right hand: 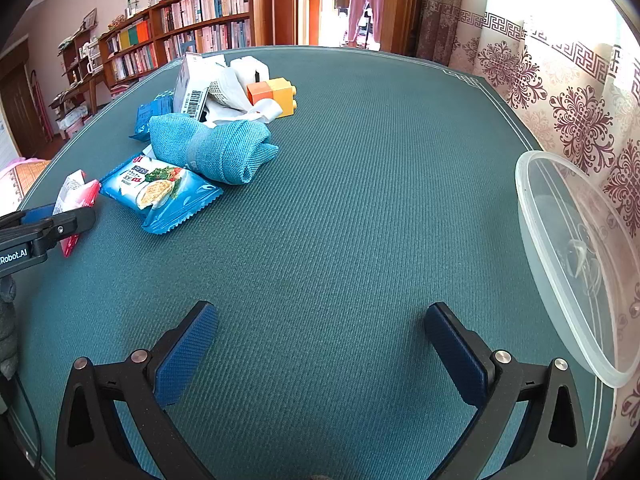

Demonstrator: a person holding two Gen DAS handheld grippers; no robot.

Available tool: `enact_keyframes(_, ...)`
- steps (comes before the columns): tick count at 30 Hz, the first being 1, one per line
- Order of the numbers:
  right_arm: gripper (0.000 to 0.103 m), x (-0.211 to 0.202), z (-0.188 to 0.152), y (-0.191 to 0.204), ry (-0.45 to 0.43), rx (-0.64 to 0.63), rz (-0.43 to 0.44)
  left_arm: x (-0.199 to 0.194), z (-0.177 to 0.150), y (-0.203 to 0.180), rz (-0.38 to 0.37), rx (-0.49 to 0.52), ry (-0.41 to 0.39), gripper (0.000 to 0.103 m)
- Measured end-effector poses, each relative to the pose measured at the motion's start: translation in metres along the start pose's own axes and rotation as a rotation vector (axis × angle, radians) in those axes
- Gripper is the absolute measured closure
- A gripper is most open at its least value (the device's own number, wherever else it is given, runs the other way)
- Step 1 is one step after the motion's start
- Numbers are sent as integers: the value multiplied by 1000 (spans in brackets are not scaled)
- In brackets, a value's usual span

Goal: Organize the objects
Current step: 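Grasp the white-red snack packet with the left gripper while the right grasps the blue cracker packet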

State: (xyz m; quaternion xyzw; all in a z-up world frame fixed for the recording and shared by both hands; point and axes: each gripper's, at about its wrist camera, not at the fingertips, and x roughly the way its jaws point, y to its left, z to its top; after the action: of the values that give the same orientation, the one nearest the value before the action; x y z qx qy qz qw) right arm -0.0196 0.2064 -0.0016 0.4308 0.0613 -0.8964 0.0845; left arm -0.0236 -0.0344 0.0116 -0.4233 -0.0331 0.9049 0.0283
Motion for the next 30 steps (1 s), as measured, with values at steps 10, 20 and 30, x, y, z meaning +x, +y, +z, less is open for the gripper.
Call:
enact_keyframes(10,0,0,0,0,1,-3,4,-3,0,4,-43,-1,-32,51)
enact_keyframes(20,5,-10,17,13,-5,-37,229,-16,1,11,-15,-6,-71,53)
enact_keyframes(30,20,-10,51,71,-77,-241,361,-23,0,23,18,-25,-93,53)
